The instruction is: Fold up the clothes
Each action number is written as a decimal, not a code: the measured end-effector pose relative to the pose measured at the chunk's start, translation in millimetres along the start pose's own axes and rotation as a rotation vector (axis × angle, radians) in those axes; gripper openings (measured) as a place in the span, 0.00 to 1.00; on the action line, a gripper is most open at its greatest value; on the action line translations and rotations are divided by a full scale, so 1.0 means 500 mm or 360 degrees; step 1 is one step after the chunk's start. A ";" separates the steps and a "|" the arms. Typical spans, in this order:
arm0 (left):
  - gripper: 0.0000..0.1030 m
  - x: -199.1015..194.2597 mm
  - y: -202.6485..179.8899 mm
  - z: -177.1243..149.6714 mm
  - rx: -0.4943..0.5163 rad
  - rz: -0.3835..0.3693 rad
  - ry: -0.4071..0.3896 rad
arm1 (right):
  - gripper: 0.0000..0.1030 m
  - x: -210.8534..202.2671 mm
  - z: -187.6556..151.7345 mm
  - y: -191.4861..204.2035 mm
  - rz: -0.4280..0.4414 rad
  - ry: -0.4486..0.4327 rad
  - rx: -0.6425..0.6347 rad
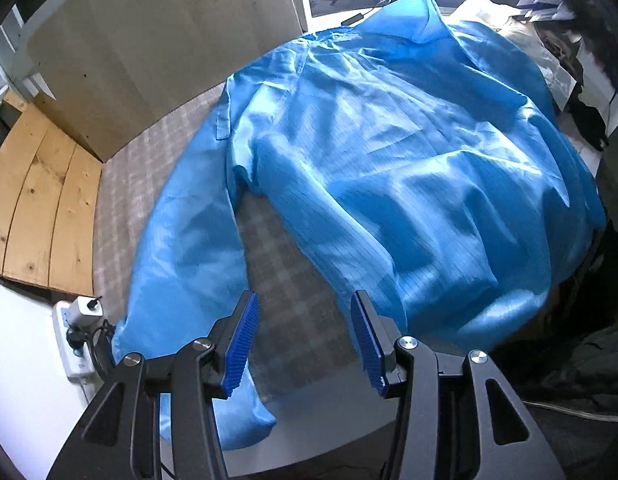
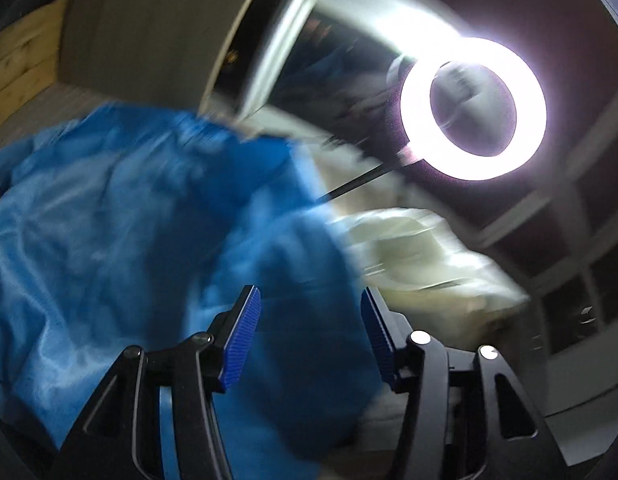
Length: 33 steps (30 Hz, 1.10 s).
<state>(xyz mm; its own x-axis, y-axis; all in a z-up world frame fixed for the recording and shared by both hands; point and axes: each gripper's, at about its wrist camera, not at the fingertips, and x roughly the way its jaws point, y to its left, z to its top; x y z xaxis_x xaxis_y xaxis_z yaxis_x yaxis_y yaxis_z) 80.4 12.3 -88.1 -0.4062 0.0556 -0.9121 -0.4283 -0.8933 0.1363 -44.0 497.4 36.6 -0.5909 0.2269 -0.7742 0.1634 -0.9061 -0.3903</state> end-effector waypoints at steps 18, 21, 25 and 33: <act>0.45 0.062 -0.041 -0.083 0.0016 -0.0123 0.0136 | 0.49 0.028 -0.172 -0.013 0.0103 0.0096 0.0252; 0.46 0.083 -0.046 -0.096 0.0052 -0.0128 0.0151 | 0.54 -0.092 -0.268 0.017 0.0275 0.0061 0.0296; 0.48 0.123 -0.066 -0.096 0.0124 -0.0136 0.0155 | 0.55 -0.150 -0.414 0.098 0.0513 0.0230 0.0457; 0.45 0.158 -0.118 -0.057 0.0254 -0.0245 0.0125 | 0.55 -0.130 -0.490 0.240 0.0553 0.0349 0.0402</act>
<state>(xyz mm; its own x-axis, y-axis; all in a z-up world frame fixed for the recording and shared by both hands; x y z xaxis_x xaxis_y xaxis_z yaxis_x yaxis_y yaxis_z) 96.4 56.4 -179.4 -0.2649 0.1454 -0.9533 -0.6052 -0.7947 0.0470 207.7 461.2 -82.1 -0.3503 -0.0594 -0.9348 0.1085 -0.9938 0.0225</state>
